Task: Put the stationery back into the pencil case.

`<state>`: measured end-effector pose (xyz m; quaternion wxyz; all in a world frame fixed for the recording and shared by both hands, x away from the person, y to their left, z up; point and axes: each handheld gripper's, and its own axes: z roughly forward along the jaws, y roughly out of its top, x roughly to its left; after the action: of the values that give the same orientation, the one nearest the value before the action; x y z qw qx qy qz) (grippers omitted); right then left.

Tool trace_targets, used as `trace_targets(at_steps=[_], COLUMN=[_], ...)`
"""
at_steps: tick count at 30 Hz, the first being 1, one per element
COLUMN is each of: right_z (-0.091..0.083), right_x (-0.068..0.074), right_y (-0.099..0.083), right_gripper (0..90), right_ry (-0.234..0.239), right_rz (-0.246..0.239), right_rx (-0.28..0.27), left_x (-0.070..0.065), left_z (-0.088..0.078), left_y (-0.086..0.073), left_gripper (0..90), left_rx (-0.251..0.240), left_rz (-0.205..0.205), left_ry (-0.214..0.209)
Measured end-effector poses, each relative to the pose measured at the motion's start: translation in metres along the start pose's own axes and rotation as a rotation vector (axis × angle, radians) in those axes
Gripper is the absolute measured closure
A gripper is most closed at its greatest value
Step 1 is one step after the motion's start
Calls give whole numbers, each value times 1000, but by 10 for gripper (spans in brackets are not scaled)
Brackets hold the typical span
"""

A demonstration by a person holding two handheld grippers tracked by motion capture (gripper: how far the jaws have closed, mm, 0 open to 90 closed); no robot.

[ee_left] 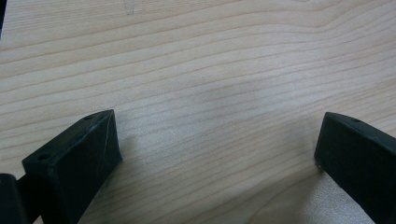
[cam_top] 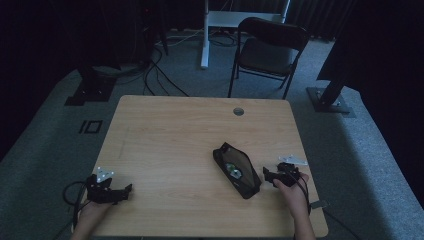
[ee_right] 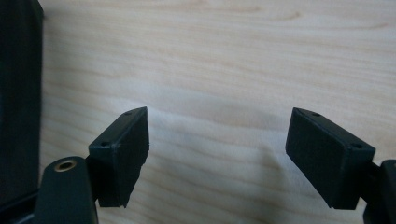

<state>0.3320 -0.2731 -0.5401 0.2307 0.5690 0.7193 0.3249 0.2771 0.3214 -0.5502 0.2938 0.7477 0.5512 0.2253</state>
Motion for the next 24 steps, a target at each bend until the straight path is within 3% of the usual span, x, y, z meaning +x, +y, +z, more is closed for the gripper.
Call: trace_targets(at_steps=[11, 12, 16, 24], right_z=[-1, -1, 0, 0], right_x=[-7, -7, -6, -6], right_y=[-13, -14, -17, -17], right_gripper=[175, 153, 122, 122], right_ry=[-50, -62, -92, -95], right_rz=[33, 20, 52, 56], right_rx=[26, 22, 4, 4], left_x=[0, 0, 0, 0], left_z=[0, 0, 0, 0], left_y=[0, 0, 0, 0], left_gripper=[2, 1, 1, 2], left_rx=[-1, 0, 0, 0], left_rz=[0, 1, 0, 1], left_ry=[0, 0, 0, 0])
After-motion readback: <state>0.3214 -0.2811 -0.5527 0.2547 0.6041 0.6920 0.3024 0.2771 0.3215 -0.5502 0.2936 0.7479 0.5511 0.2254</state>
